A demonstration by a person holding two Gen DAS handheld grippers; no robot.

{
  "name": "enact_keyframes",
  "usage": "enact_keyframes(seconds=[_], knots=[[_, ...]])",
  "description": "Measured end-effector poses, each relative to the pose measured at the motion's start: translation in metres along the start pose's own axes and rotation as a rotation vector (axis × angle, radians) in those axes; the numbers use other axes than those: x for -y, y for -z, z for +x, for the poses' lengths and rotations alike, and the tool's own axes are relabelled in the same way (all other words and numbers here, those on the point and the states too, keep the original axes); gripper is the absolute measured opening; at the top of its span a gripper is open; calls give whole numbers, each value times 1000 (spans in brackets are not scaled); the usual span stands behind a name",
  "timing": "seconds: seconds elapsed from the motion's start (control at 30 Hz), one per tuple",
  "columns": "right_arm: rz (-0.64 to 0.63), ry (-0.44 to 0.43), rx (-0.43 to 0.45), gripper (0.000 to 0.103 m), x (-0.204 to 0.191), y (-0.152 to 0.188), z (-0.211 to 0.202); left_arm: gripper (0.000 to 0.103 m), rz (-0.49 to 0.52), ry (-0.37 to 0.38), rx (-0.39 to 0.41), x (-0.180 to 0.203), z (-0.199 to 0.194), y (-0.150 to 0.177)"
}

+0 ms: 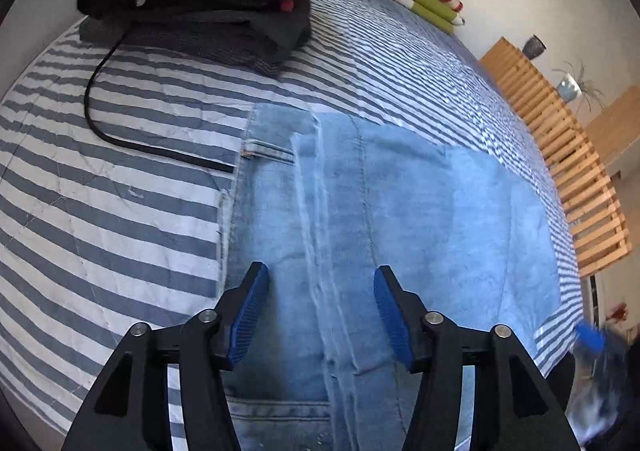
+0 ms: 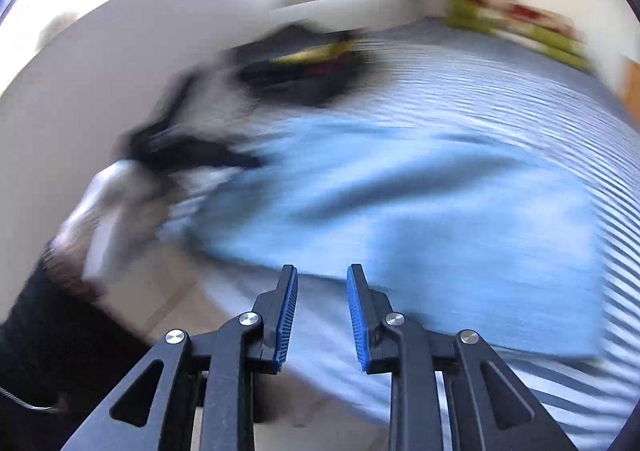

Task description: Fold clothes

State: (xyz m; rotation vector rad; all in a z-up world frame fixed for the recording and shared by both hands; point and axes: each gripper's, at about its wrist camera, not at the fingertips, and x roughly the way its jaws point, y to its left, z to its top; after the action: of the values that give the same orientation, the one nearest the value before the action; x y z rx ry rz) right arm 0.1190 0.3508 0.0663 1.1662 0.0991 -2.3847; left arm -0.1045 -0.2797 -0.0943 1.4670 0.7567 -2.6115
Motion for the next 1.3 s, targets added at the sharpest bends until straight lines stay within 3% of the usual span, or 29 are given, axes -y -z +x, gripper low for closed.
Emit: enact_keyframes(seconds=[0.1, 0.23, 0.37, 0.47, 0.67, 0.77, 0.83, 0.87, 0.9, 0.97, 1.07, 1.13, 1.23, 1.3], knots=[[132, 196, -9, 28, 86, 12, -15, 61, 44, -57, -4, 14, 6, 7], [128, 291, -76, 28, 138, 34, -15, 56, 72, -99, 10, 25, 7, 10], [52, 267, -124, 30, 134, 51, -2, 49, 87, -140, 21, 31, 5, 12], [-10, 307, -122, 32, 126, 59, 3, 43, 80, -157, 29, 34, 8, 10], [44, 353, -98, 33, 143, 56, 11, 40, 69, -165, 35, 33, 6, 10], [-34, 411, -98, 33, 144, 52, 17, 38, 73, -169, 34, 33, 7, 10], [-26, 410, -118, 33, 149, 52, 24, 35, 66, -173, 37, 33, 6, 9], [-8, 408, -120, 33, 150, 52, 24, 28, 67, -177, 42, 34, 4, 9], [14, 408, -115, 28, 152, 51, 23, 21, 70, -182, 49, 35, 5, 7], [33, 429, -100, 2, 151, 46, 17, 14, 71, -193, 61, 37, 3, 5], [42, 410, -14, 2, 145, 36, -14, 11, 68, -187, 90, 39, -7, 4], [111, 404, 38, 2, 163, 33, -33, 11, 79, -195, 107, 40, -14, 4], [82, 360, -98, 2, 172, 48, -6, 11, 111, -249, 80, 45, -4, 7], [10, 386, -151, 3, 162, 56, 7, 10, 116, -266, 79, 47, 0, 6]])
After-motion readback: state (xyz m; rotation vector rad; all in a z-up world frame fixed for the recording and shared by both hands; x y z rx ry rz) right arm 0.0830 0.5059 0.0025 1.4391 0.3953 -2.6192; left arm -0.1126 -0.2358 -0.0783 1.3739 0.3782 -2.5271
